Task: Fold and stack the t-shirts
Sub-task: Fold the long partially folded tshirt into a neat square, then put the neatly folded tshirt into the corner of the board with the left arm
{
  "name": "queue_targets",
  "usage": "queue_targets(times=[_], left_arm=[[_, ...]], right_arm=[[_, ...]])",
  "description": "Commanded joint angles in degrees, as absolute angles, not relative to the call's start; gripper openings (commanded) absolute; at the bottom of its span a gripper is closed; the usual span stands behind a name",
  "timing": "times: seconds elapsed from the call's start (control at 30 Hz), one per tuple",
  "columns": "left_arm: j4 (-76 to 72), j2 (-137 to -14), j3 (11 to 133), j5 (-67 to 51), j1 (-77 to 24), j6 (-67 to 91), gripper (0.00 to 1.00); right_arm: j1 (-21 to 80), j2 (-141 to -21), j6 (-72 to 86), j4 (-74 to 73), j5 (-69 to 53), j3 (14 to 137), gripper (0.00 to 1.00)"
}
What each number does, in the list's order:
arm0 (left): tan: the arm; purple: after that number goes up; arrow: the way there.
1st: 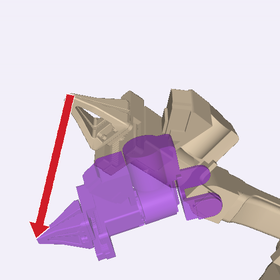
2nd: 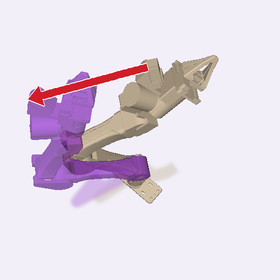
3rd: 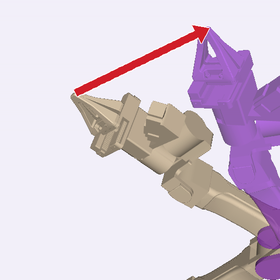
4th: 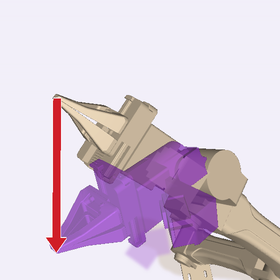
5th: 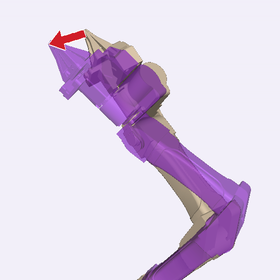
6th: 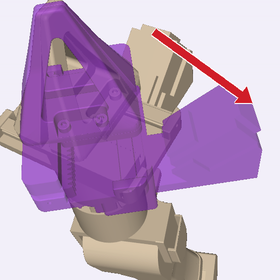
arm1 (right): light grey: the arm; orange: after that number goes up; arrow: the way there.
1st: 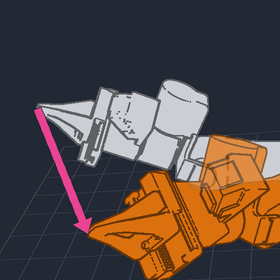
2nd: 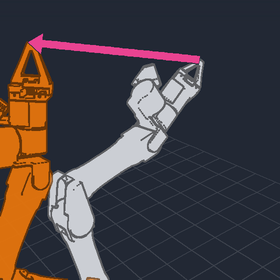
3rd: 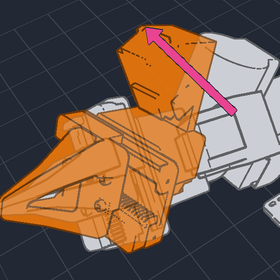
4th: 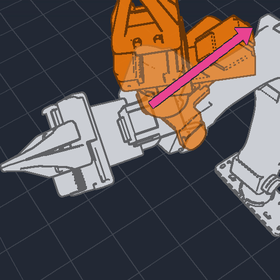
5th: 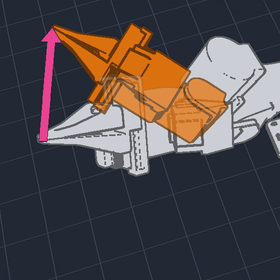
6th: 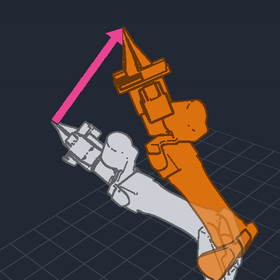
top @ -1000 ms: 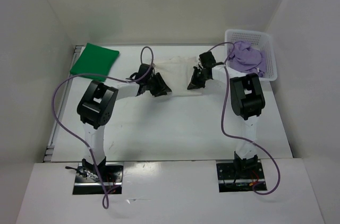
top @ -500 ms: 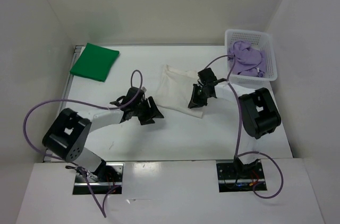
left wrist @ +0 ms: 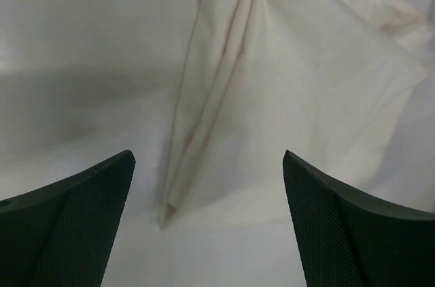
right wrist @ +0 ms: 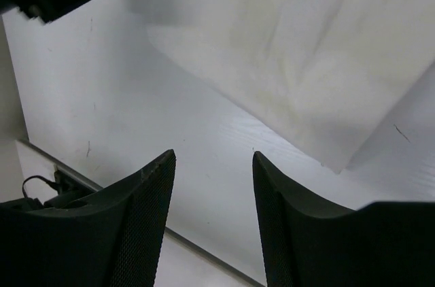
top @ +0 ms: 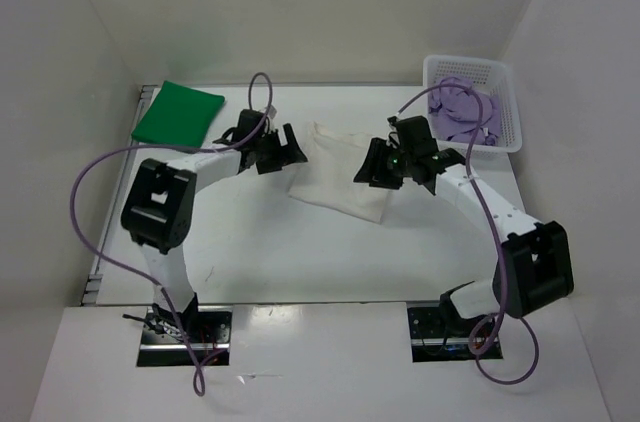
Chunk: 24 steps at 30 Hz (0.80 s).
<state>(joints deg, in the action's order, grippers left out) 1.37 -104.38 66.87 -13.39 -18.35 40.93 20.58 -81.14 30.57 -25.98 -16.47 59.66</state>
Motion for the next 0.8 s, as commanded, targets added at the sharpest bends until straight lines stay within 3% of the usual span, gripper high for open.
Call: queue_targets(times=[0.0, 0.17, 0.27, 0.37, 0.4, 0.57, 0.77], left_arm=[[1.9, -113.3, 74.1, -17.7, -18.5, 31.4, 0.96], [3.3, -122.1, 82.3, -21.7, -18.5, 26.6, 0.96], [4.4, -129.2, 86.9, -26.0, -18.5, 26.0, 0.91], [3.6, -133.1, 89.8, -28.7, -21.3, 27.4, 0.78], [3.1, -133.7, 90.7, -30.1, -21.8, 29.3, 0.64], [-4.7, -130.3, 89.6, -32.2, -22.5, 37.1, 0.22], [0.5, -125.9, 100.9, -32.9, -19.4, 39.9, 0.11]], right_arm=[[20.0, -77.1, 30.0, -28.8, -17.1, 57.4, 0.55], [18.7, -70.9, 31.5, -29.4, -18.3, 54.1, 0.56], [18.7, -68.4, 32.6, -29.4, -19.0, 53.3, 0.56], [18.2, -67.8, 33.1, -30.0, -20.4, 52.6, 0.56], [18.2, -67.2, 33.1, -30.0, -20.4, 52.6, 0.56], [14.2, -66.6, 33.1, -28.9, -23.7, 51.6, 0.56], [12.5, -68.4, 33.1, -28.3, -24.8, 51.6, 0.56]])
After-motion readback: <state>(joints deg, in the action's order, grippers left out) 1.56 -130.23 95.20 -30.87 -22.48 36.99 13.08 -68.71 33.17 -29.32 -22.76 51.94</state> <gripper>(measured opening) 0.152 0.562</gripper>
